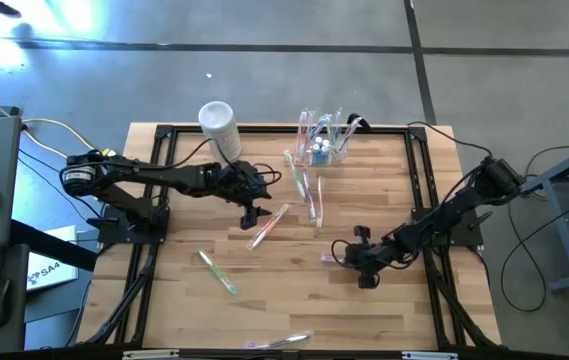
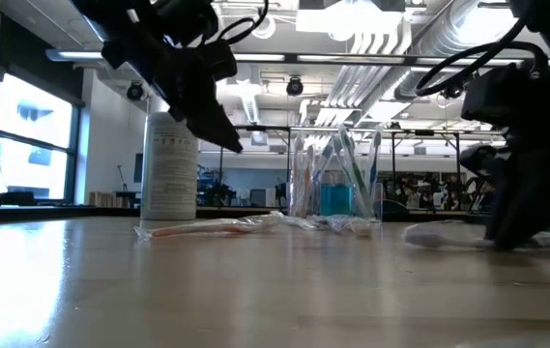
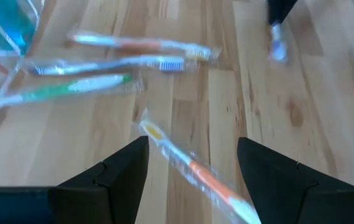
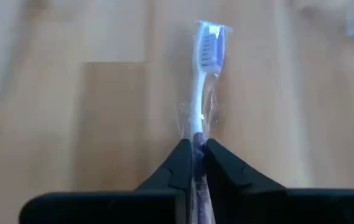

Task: Pick & Place toothbrushing station
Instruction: Put the violet toothbrush into the transparent organizer

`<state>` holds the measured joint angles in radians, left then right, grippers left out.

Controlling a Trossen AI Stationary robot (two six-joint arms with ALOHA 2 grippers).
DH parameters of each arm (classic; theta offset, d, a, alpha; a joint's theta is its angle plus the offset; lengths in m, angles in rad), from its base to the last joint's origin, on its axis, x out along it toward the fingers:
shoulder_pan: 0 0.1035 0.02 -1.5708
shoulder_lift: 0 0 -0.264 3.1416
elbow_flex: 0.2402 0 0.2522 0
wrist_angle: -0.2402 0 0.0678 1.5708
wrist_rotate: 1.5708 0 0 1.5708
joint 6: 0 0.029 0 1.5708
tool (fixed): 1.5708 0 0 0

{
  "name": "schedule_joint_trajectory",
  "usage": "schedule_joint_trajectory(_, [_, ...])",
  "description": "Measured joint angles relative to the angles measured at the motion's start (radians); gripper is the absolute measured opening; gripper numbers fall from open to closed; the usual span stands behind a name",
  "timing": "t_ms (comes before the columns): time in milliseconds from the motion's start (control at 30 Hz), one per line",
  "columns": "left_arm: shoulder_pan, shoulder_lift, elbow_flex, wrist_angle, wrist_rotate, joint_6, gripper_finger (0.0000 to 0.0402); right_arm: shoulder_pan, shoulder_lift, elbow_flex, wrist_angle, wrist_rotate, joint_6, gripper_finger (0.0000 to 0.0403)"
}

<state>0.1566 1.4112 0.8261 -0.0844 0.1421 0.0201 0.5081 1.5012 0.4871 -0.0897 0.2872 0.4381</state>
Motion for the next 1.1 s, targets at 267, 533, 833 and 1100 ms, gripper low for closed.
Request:
schedule_joint_trajectory(267, [0.000,-0.001,0.000,0.080,0.088,0.006,0.0239,0.002,-0.081,-0.005,-0.051,0.136,-0.027,0.0002])
schedule_joint_trajectory(533, [0.000,-0.001,0.000,0.093,0.108,0.007,0.0239,0.002,-0.167,-0.004,-0.033,0.292,-0.094,0.0000])
schedule_joint_trajectory(833, [0.000,-0.001,0.000,0.107,0.110,0.008,0.0239,0.002,-0.275,-0.001,0.024,0.588,-0.210,0.0002])
schedule_joint_trajectory(1100, [-0.003,-0.001,0.001,0.148,0.109,0.002,0.0239,0.001,-0.350,0.000,0.056,0.965,-0.333,0.0003])
